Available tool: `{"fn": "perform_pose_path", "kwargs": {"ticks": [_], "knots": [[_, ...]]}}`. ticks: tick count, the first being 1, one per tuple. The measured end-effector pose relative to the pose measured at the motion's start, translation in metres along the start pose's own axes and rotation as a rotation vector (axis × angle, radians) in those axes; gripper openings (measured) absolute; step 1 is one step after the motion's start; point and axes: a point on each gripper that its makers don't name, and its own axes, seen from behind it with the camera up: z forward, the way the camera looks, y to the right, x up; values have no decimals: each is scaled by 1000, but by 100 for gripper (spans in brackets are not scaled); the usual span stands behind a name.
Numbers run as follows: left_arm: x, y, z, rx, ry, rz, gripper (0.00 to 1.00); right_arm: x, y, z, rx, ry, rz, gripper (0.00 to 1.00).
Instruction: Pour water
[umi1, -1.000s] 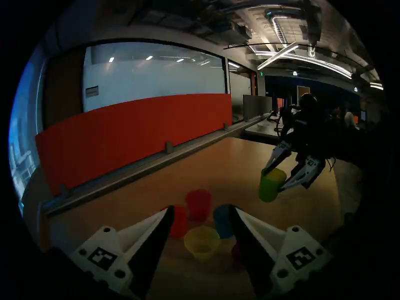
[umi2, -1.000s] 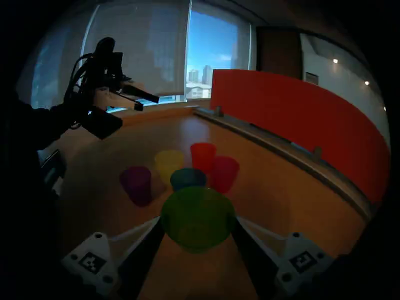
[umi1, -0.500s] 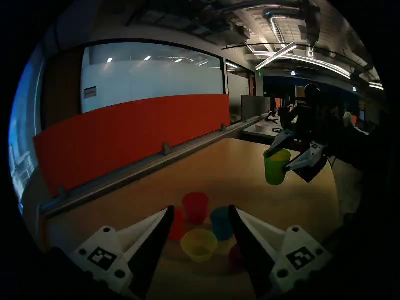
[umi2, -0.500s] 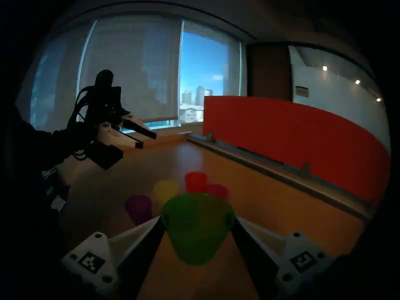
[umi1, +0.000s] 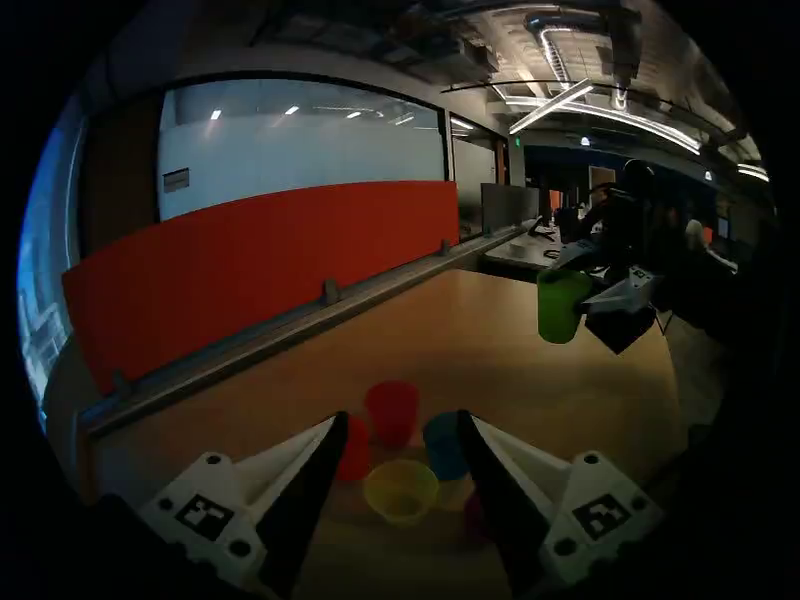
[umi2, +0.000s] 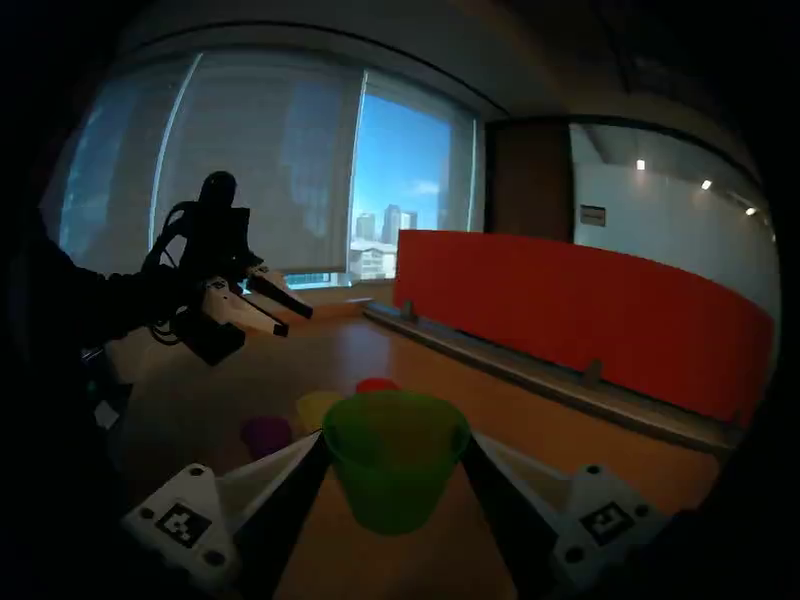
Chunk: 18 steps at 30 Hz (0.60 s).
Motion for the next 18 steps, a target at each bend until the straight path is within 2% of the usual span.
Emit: {"fn": "perform_pose_path", "kwargs": {"ticks": [10,18], "knots": [[-8,5,15,-25,-49,33,80,12,-4,-4,10,38,-18,92],[-15,7,28,-45,-92,54,79,12,-7,-5,22,43,-29,92]]}}
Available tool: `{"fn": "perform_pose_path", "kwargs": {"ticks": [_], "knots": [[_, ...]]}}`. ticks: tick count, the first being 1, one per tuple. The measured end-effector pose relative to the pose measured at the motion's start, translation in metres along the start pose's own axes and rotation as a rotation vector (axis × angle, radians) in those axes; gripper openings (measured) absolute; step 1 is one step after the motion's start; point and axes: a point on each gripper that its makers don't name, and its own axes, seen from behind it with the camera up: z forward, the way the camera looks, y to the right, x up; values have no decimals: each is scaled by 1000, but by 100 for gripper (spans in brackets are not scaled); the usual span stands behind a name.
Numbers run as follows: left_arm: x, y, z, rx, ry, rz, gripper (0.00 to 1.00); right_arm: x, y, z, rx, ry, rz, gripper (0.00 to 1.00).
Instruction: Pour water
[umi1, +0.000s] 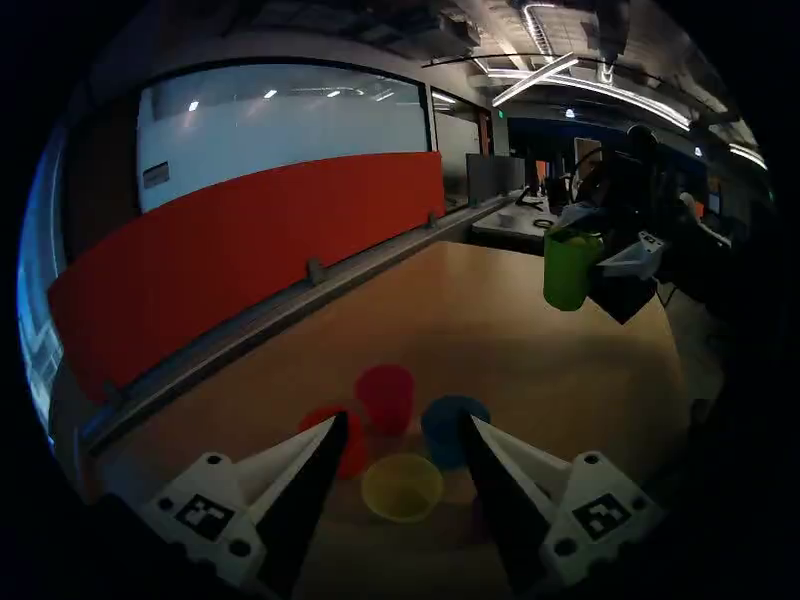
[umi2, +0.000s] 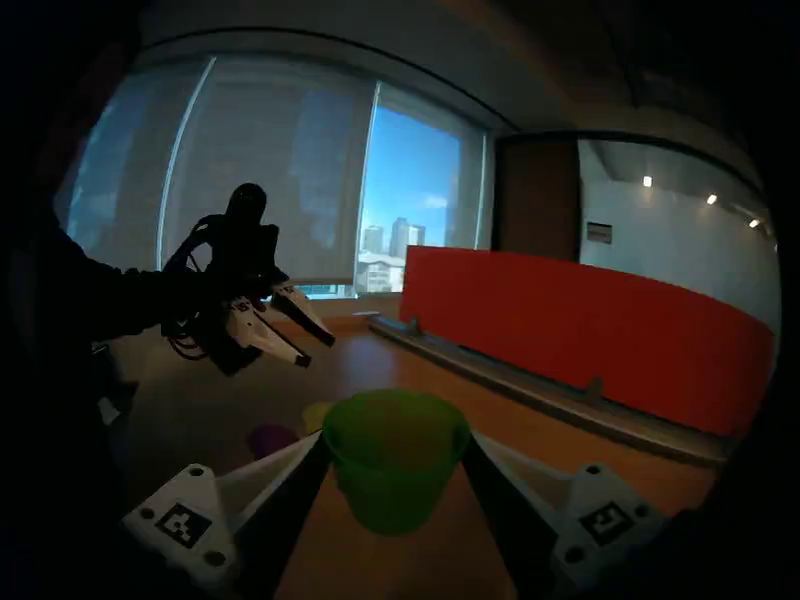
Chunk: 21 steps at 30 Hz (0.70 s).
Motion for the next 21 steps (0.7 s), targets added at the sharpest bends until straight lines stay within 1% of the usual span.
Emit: {"fn": "perform_pose_path", "kwargs": {"ticks": [6,21], "knots": [[-10,6,13,-22,-31,2,80,-3,0,-1,4,3,1,92],[-36,28,42,-80,-116,32,80,-13,6,-4,-2,-4,15,92]]}}
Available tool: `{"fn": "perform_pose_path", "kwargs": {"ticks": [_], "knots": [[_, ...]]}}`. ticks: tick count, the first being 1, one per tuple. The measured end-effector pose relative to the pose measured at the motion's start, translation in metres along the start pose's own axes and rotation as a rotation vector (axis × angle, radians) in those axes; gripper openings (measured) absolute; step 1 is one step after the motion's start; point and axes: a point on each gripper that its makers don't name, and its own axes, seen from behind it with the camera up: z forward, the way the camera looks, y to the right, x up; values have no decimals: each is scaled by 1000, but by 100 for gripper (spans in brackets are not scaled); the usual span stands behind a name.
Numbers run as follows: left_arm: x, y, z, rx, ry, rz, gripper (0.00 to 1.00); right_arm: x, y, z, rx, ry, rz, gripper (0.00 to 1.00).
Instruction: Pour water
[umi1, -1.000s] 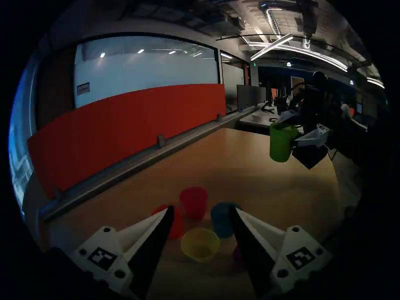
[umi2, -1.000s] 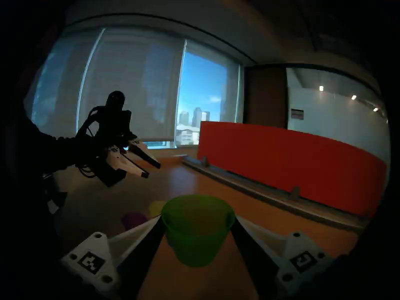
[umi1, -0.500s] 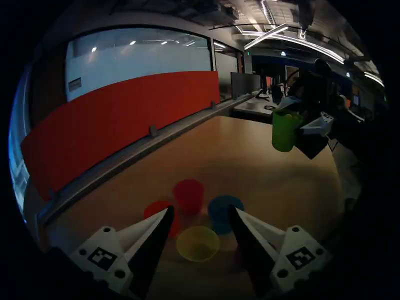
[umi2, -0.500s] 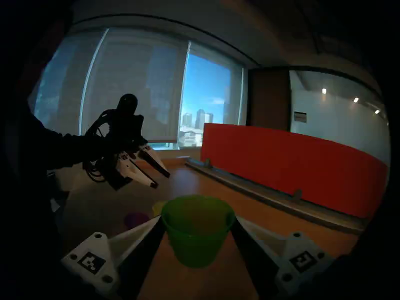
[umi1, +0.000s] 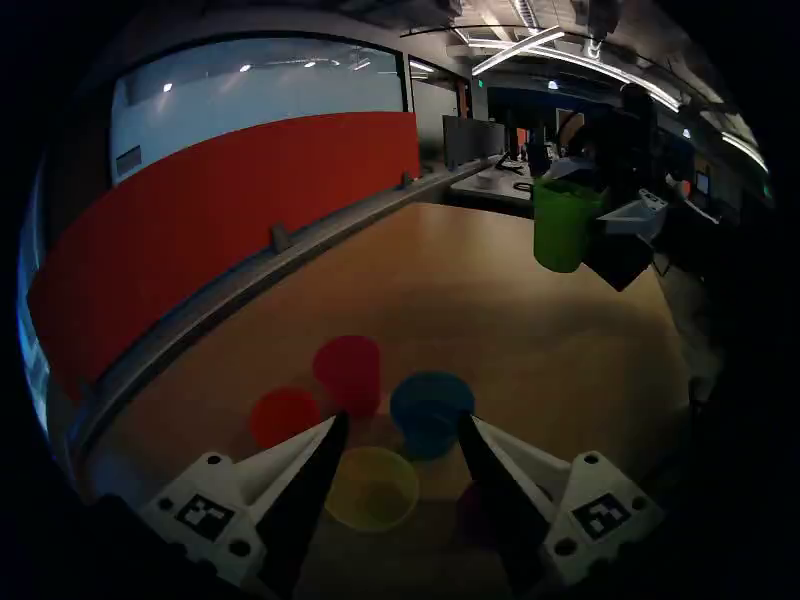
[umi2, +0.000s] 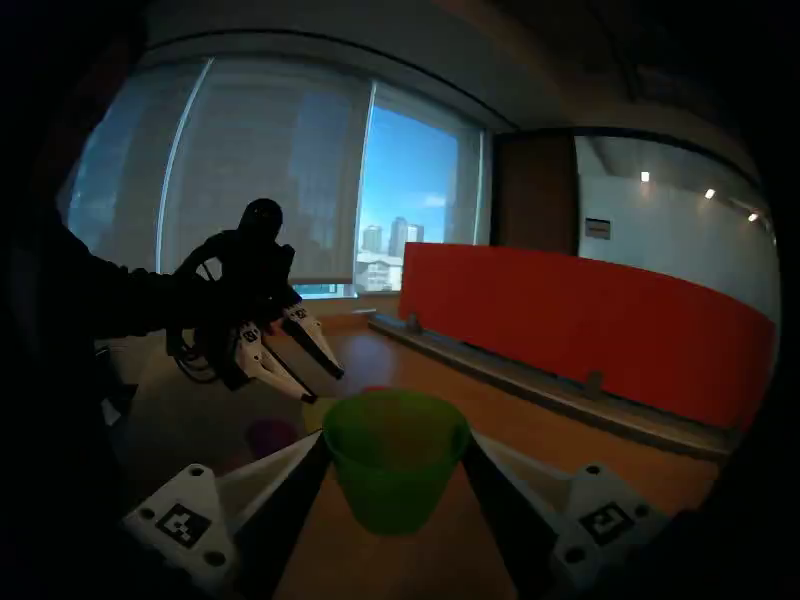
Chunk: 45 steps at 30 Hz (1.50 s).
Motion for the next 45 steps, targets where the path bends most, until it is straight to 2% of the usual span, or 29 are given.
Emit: {"fn": "perform_pose_path", "kwargs": {"ticks": [8,20,33,45], "knots": [[-8,11,20,-31,-46,18,80,-6,2,-2,0,-4,9,92],[-25,18,45,-51,-117,21,80,-14,8,-3,-6,-15,19,92],[-35,27,62,-80,-178,24,80,-21,13,-2,-9,-24,26,92],[-32,26,71,-76,-198,14,80,-26,13,1,-8,-29,28,92]]}}
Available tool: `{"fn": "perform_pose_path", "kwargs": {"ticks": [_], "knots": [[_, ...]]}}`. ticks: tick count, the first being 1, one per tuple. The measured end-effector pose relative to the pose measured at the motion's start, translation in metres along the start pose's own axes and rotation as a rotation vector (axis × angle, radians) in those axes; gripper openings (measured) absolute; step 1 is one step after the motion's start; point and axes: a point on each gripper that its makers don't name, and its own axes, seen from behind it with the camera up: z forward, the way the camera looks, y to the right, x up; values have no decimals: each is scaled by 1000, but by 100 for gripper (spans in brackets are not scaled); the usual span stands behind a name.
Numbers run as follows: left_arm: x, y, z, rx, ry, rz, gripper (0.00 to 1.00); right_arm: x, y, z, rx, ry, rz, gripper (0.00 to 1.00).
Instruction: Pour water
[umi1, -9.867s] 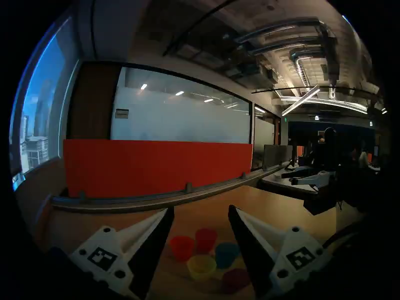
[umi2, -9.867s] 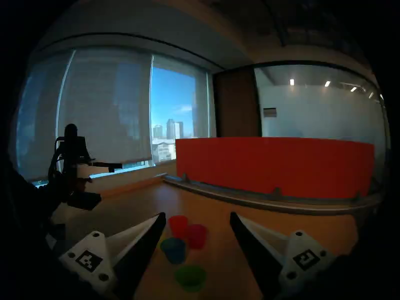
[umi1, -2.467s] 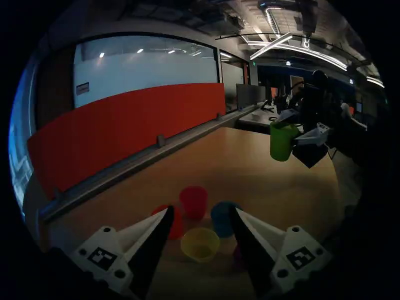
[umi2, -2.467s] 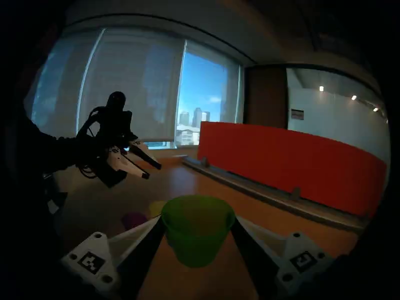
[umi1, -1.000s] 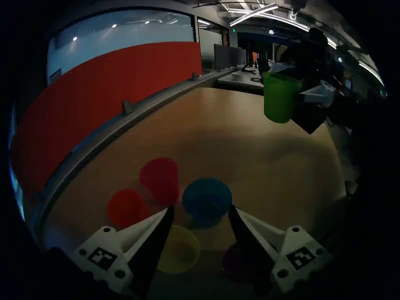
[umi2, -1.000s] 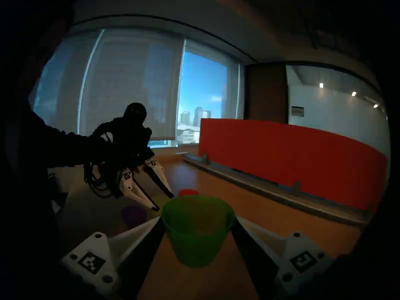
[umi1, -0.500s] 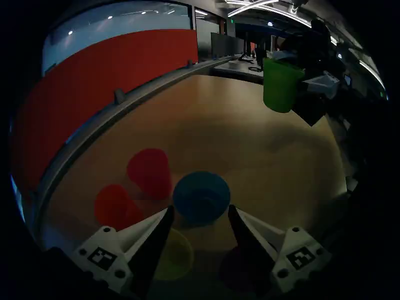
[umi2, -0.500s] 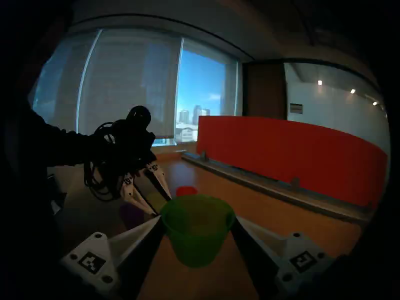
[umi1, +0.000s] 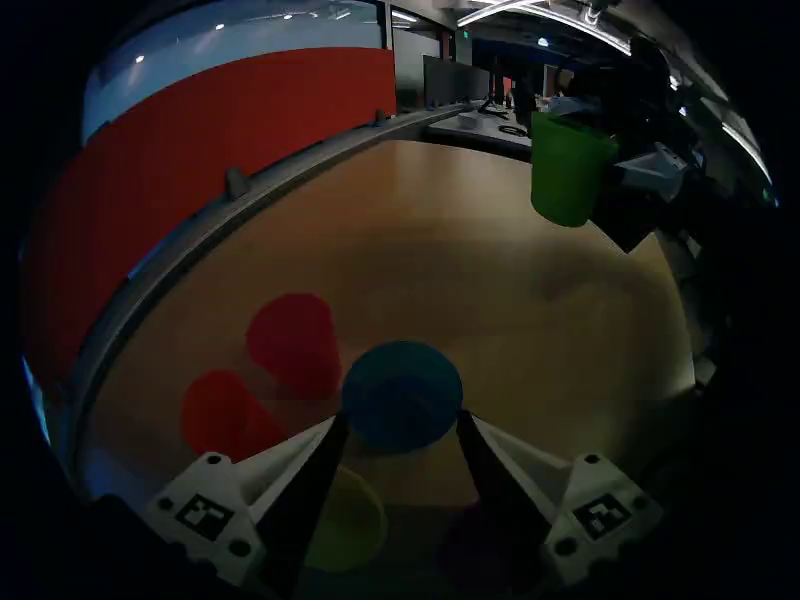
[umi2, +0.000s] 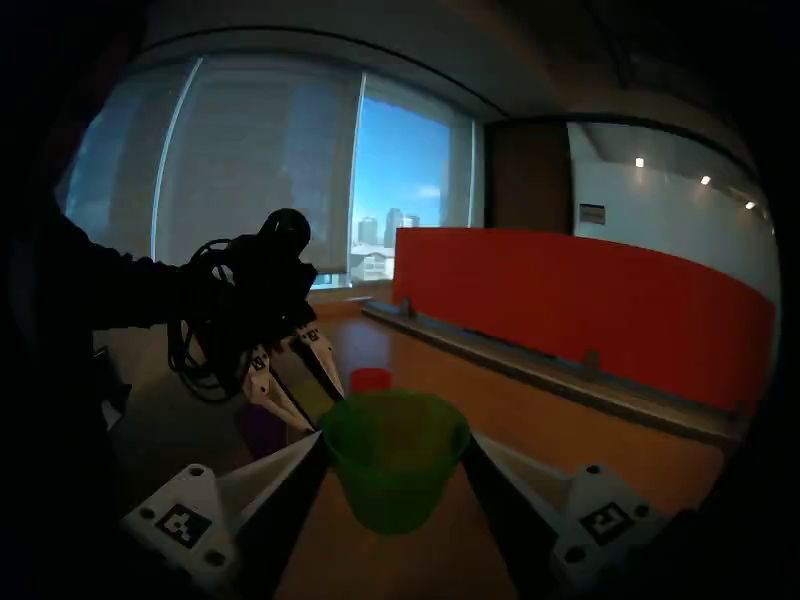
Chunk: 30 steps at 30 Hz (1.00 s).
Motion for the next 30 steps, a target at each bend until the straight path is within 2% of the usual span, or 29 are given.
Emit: {"fn": "perform_pose_path", "kwargs": {"ticks": [17,30], "knots": [[-6,-1,0,7,-15,-74,80,-4,-1,1,3,-7,3,92],[-10,3,9,13,-51,-72,80,-8,-1,3,8,-12,6,92]]}}
